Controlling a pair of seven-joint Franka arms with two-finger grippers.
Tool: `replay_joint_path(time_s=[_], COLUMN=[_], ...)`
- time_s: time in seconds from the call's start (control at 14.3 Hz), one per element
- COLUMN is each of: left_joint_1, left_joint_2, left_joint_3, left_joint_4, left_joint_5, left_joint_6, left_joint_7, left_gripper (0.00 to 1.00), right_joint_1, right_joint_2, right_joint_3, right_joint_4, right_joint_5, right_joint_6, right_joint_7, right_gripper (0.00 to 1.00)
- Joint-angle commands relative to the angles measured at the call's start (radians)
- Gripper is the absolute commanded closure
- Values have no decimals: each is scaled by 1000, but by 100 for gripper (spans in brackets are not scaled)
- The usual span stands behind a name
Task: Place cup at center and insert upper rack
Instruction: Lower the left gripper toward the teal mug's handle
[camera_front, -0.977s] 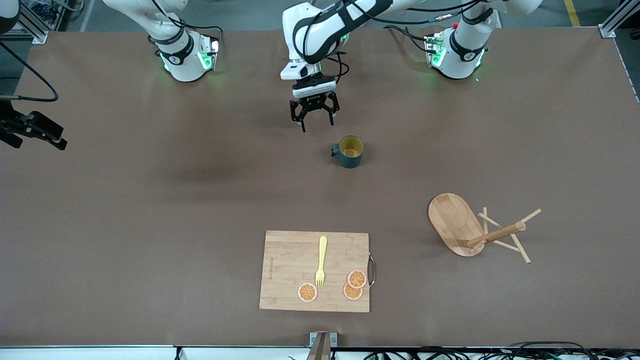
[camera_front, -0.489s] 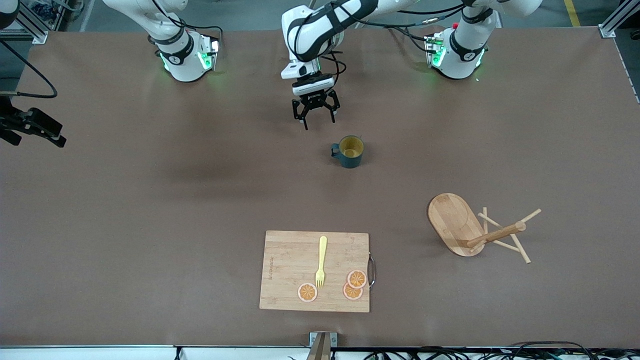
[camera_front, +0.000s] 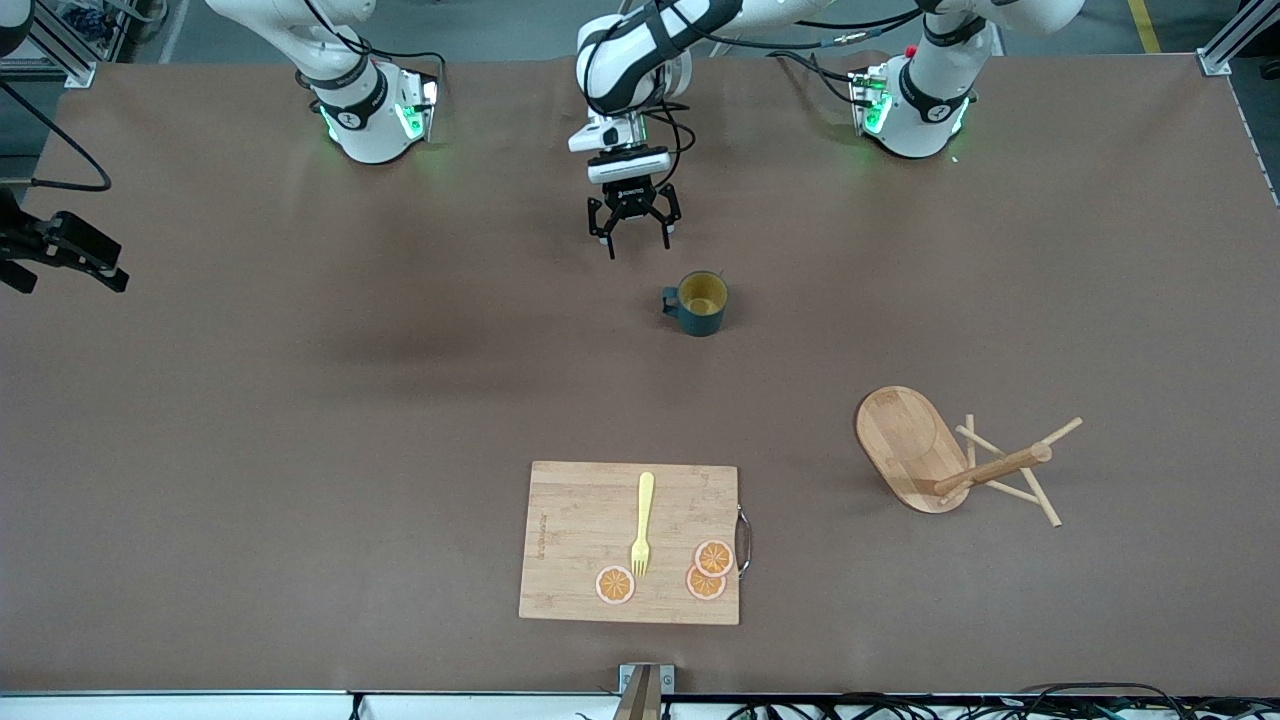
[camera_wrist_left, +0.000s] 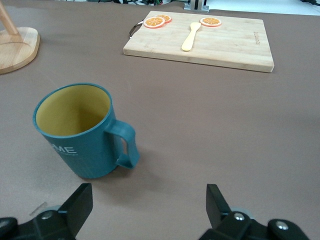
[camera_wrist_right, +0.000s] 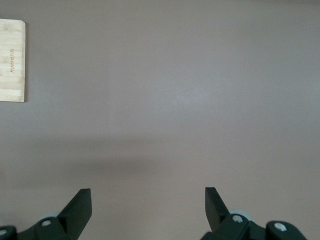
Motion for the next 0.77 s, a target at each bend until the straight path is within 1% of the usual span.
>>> replay_joint_path(time_s=[0.0,0.14,0.35,0.49,0.7], left_joint_1=[-7,-9,-35,-61,-124], left_joint_2=[-14,-8,7,23,44], left_joint_3=[5,13,30,60,141], left_joint_4=[-60,-87,-100,-101,-83], left_joint_5=[69,121,150,184,217], left_joint_6=[-16,-19,-54,-58,-59], left_joint_7=[-38,-77,-98,-111,-114], left_gripper=[0,0,0,0,0], right_joint_1=[-3,-3,-2,0,5], right_joint_2=[-24,-24,-24,-22,-21], right_joint_3=[2,2,3,3,7], right_joint_4=[-19,-19,-7,-2,24], right_joint_5=[-9,-9,-9,-7,-3], right_joint_6=[-20,-24,-21,-18,-16], right_joint_7=[-15,-15,-16,-11,-5], right_gripper=[0,0,0,0,0])
